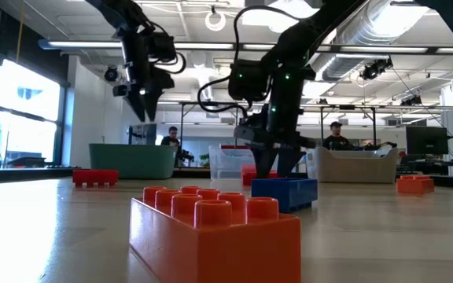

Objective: Sort & place blocks by color
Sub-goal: Put the red game piece into the gray bin

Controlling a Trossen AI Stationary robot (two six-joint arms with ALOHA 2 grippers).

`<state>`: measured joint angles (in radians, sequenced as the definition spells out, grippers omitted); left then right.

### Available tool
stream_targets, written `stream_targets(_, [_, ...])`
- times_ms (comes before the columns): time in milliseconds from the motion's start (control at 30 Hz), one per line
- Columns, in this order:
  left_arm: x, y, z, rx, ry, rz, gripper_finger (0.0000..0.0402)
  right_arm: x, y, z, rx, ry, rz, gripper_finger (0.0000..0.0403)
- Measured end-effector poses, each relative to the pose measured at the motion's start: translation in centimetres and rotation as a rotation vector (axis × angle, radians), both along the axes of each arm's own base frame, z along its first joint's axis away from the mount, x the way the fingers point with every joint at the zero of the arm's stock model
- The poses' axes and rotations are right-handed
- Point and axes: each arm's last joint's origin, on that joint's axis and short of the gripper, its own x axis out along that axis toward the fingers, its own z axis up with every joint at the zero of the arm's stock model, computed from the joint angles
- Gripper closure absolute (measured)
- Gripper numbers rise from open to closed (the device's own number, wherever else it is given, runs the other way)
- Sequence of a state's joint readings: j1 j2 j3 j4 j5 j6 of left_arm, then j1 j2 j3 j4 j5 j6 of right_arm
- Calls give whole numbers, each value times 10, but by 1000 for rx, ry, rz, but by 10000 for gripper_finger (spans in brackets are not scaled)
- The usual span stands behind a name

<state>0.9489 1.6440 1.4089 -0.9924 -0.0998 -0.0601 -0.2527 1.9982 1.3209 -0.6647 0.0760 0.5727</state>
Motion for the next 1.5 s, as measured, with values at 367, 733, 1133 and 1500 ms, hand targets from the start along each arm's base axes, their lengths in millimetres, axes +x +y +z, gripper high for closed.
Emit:
stream_targets(367, [13, 4, 34, 70, -147, -8, 229, -2, 1, 0, 0, 20, 32, 287])
stream_targets(733, [20, -1, 34, 70, -158, -9, 229, -6, 3, 6, 45, 38, 129, 287])
stream_targets(1133, [22, -3, 34, 65, -159, -17, 229, -20, 19, 49, 18, -1, 85, 287])
stream_targets(1500, [33, -12, 34, 63, -158, -58, 229, -59, 19, 109, -233, 11, -56, 287])
